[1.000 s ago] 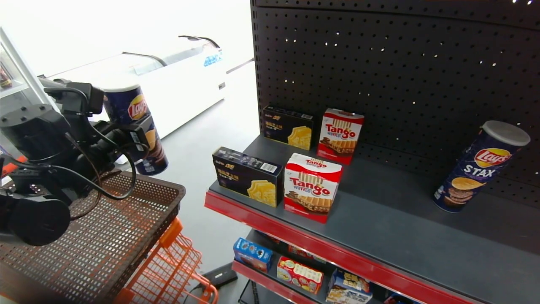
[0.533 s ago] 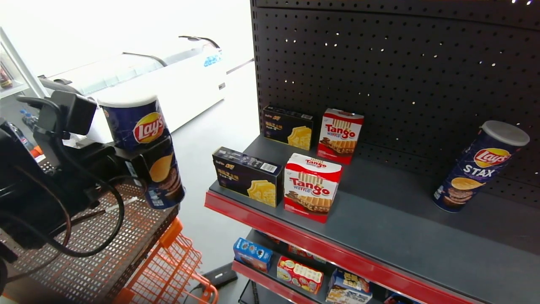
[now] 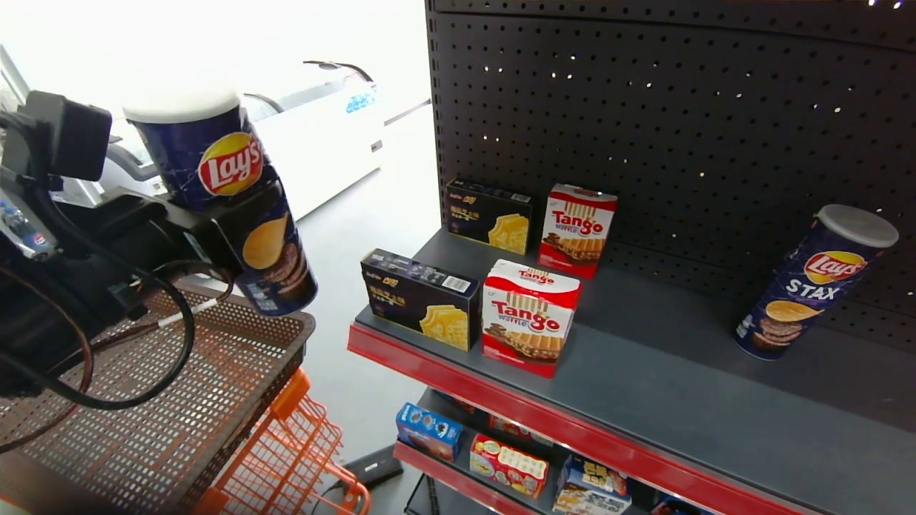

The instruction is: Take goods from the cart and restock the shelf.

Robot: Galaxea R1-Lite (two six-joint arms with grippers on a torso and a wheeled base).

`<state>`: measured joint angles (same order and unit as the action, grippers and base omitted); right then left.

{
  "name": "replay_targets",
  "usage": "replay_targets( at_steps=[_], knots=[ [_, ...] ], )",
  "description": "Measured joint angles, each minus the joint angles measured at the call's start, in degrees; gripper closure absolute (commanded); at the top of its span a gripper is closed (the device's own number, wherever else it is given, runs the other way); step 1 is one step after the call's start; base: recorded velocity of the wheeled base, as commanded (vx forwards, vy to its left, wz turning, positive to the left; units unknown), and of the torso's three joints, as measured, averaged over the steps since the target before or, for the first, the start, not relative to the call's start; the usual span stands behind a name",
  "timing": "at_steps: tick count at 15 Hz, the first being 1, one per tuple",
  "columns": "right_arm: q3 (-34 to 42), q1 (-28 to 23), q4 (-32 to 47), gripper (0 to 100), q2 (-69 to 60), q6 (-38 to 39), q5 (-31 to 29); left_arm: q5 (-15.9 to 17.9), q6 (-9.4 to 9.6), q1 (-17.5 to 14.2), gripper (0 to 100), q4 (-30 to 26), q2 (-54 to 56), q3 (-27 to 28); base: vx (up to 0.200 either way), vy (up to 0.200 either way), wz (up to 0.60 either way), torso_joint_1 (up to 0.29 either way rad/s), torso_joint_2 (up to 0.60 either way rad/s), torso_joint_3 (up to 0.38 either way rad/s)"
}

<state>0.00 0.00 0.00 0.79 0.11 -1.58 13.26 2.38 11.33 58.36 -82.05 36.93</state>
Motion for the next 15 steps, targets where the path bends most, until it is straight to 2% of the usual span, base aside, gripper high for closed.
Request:
replay_targets(
  at_steps=[2,4,5,8,12,14,15],
  knots=[
    [0.00,0.00,0.00,0,0.00,-0.01,0.00,0.88,-0.96,4.16,100,0.21,-0.96,2.79,0.000,0.000,0.00,0.000,0.00,0.000],
    [0.00,0.00,0.00,0,0.00,0.00,0.02,5.71,-2.28,5.81,100,-0.61,-1.40,2.62,0.000,0.000,0.00,0.000,0.00,0.000],
    [0.00,0.00,0.00,0,0.00,-0.06,0.06,8.13,-2.86,5.71,100,-2.08,-1.40,2.13,0.000,0.000,0.00,0.000,0.00,0.000],
    [0.00,0.00,0.00,0,0.00,-0.04,0.06,11.01,-3.52,4.77,100,-8.17,-0.49,1.33,0.000,0.000,0.00,0.000,0.00,0.000],
    [0.00,0.00,0.00,0,0.00,-0.16,0.17,16.81,-3.30,5.05,100,-7.97,0.22,0.06,0.000,0.000,0.00,0.000,0.00,0.000],
    [0.00,0.00,0.00,0,0.00,-0.04,0.17,21.63,-3.17,5.68,100,-7.91,0.28,-0.49,0.000,0.000,0.00,0.000,0.00,0.000],
    [0.00,0.00,0.00,0,0.00,-0.06,0.17,22.28,-3.16,5.71,100,-7.94,0.30,-0.68,0.000,0.000,0.00,0.000,0.00,0.000]
  ],
)
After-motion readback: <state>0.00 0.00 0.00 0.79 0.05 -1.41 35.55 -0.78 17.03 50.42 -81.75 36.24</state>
